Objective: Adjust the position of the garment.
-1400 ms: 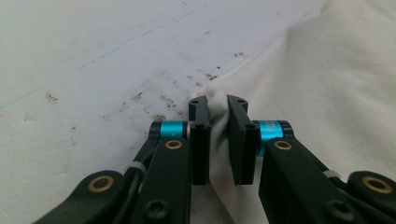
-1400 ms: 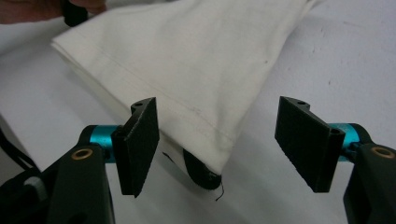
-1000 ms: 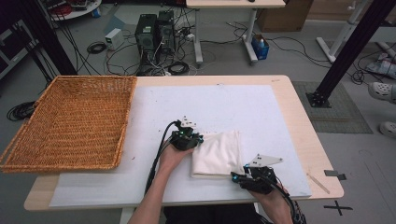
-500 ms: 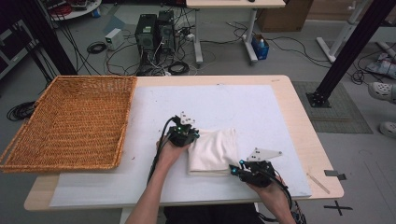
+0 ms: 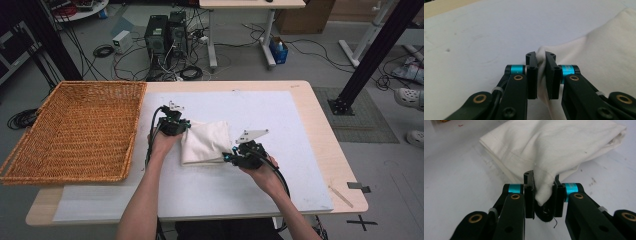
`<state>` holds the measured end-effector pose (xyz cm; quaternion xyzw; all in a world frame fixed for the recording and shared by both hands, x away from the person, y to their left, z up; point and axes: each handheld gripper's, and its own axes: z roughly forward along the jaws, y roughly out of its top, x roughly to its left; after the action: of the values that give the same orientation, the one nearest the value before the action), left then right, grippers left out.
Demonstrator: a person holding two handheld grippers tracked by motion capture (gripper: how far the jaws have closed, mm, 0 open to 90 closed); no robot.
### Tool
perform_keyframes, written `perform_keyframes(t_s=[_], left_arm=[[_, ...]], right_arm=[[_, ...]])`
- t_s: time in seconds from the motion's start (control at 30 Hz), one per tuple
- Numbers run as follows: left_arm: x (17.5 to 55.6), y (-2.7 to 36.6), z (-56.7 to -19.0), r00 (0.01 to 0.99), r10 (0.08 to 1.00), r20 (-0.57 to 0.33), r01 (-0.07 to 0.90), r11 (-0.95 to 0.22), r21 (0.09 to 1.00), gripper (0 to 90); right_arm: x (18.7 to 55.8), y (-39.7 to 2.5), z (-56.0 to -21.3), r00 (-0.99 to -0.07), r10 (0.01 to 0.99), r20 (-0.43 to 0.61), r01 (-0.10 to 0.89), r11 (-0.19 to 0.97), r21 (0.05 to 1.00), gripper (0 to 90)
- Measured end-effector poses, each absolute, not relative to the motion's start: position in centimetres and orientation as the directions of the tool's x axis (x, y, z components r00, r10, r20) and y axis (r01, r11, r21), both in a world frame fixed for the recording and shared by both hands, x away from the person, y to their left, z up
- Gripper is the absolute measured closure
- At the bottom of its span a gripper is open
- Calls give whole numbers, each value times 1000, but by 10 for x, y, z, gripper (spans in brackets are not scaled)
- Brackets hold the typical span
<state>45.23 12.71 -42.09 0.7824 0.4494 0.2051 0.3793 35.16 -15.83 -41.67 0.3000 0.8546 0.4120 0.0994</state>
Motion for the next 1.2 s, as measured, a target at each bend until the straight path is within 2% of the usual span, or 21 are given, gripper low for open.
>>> perform_keyframes(t_s=[0.33, 0.67, 0.87, 0.93, 1.07, 1.13, 1.2], left_arm=[[474, 155, -430, 406, 912, -52, 589, -218, 778, 813], [478, 155, -443, 416, 908, -45, 622, -248, 743, 810], [478, 157, -443, 389, 917, -92, 643, -199, 740, 788], [478, 158, -443, 371, 921, -120, 661, -170, 731, 727], [475, 160, -438, 341, 925, -168, 685, -122, 718, 476], [472, 159, -432, 338, 928, -154, 669, -123, 733, 413], [470, 158, -425, 342, 928, -150, 653, -120, 748, 354]], right_arm=[[384, -121, -422, -812, 578, 76, 439, 519, 733, 780], [387, -118, -430, -821, 567, 66, 445, 563, 697, 772], [389, -115, -434, -826, 561, 61, 445, 582, 681, 746], [389, -115, -436, -826, 560, 61, 447, 586, 676, 679], [388, -118, -434, -828, 555, 82, 457, 583, 672, 545], [387, -121, -432, -833, 543, 106, 459, 572, 680, 474], [385, -125, -429, -832, 545, 101, 450, 558, 697, 354]])
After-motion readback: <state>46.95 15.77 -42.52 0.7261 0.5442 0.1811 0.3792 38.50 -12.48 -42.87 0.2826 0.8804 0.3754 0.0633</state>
